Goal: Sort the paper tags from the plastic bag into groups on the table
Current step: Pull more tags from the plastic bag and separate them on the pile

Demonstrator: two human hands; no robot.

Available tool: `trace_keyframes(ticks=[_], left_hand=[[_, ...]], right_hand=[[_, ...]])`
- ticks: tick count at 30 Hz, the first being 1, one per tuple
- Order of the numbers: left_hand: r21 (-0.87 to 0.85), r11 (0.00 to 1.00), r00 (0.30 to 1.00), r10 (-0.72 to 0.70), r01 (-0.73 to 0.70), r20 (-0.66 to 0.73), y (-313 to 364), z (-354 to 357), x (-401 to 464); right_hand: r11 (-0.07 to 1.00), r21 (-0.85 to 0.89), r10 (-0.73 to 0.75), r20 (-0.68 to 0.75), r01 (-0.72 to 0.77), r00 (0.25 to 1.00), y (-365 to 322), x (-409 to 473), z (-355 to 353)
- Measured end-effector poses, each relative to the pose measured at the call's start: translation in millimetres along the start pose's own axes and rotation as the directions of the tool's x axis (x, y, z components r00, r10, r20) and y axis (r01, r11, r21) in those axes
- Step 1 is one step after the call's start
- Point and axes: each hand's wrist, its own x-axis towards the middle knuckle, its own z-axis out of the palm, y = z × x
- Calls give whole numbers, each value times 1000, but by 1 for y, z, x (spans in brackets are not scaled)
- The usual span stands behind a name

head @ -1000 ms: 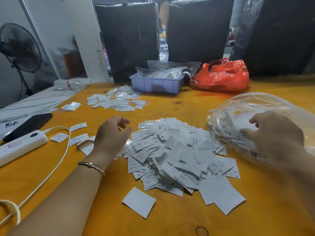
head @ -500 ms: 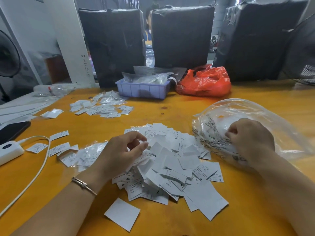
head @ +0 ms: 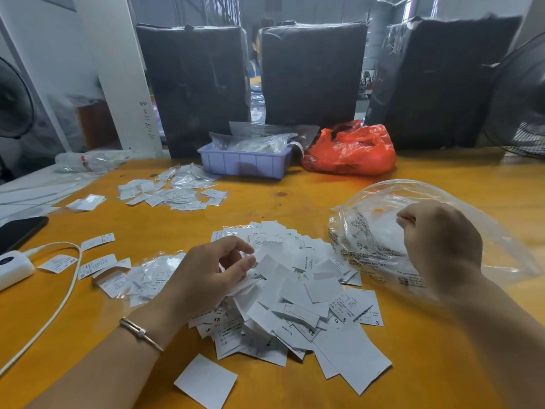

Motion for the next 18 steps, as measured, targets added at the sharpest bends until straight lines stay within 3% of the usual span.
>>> trace_keyframes(ticks=[5,7,9,10,12,14,18], left_hand=[[13,1000,999,27,-27,-18,2,0,0],[7,999,999,32,-31,-37,3,0,0],[-1,1000,998,29,-30,-58,4,-1,0],[-8,1000,997,26,-26,-67,6,-1,0],[-28,999,997,31,-33,-67,11,-1,0],[-73,996,999,42,-44,-23,18,0,-1],[-144,988,990,71,-54,119,35,5,-4]], right_hand=[[970,143,-149,-288,196,946,-13,-5,-10],[931,269,-160,-301,245,940,-24,-12,-14],[808,558,-121,-154,187,981,-40,-23,-15],[701,708,-108,-14,86,994,-48,-30,-14],[509,846,-164,277,-160,947,-65,-44,-11],[466,837,-265,440,-286,858,-75,-56,-7],[482,806,-348,536,-344,769,-86,-66,-2]])
